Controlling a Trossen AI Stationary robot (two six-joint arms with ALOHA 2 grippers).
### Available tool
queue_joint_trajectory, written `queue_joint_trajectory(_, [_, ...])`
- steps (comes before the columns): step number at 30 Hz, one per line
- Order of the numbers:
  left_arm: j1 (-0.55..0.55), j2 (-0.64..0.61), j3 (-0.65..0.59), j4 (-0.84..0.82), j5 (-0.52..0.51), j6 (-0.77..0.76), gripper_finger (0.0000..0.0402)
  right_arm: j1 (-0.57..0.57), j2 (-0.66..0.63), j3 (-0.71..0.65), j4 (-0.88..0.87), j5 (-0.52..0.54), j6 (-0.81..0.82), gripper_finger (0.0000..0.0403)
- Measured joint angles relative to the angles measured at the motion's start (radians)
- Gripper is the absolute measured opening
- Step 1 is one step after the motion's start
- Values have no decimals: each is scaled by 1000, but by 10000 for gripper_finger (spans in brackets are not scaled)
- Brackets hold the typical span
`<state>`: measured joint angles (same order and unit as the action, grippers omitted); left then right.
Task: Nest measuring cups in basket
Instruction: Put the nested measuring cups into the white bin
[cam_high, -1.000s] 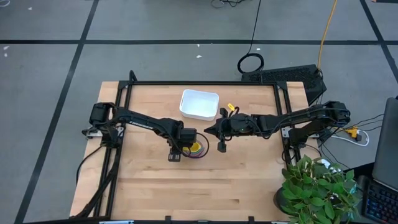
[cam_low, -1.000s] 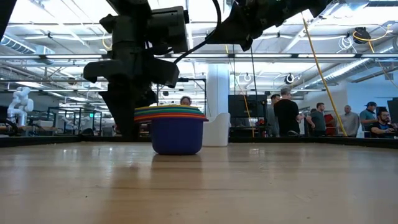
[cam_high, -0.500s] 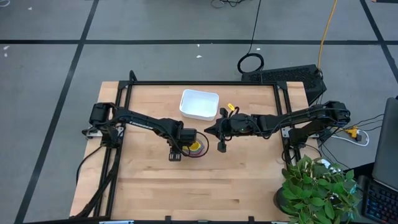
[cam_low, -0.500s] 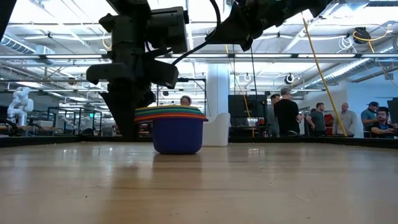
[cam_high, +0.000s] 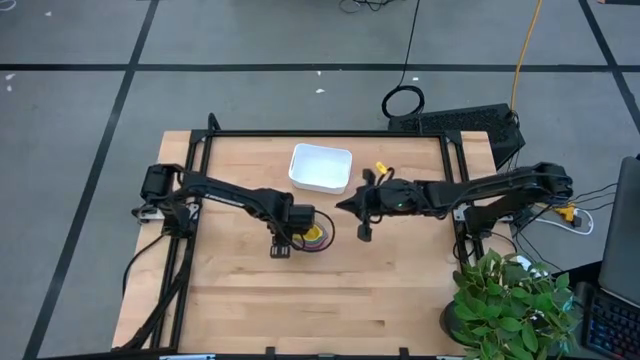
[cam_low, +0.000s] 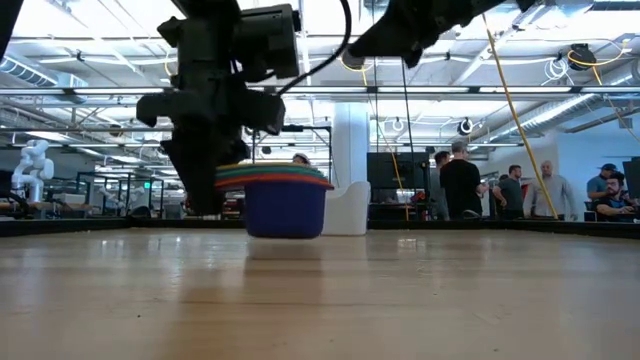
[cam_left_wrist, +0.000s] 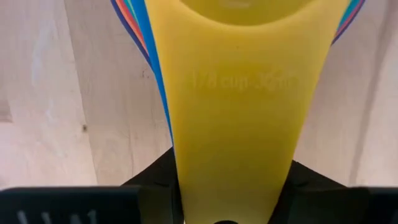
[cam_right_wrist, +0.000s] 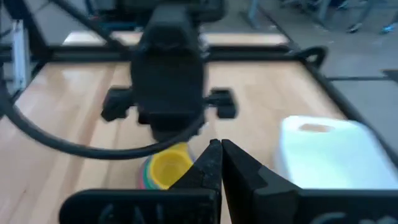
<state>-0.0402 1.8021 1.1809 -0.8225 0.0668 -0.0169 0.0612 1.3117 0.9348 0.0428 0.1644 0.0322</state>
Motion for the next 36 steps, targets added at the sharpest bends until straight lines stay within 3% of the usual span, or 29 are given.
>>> queue_joint_trajectory(10, [50,-141,0,-4,2,55,135,0,-194,1,-132,77,-4,0])
queue_joint_trajectory(18, [191,-231,3,8,-16,213,135,0,-273,1,-154,79,-33,0])
queue_joint_trajectory(29, [438,-178,187,-19,-16,513,135,-2,-305,0,-169,79,-62,0])
queue_joint_trajectory(36, [531,-82,250,-18,33,630,135,-3,-303,0,-186,104,-80,0])
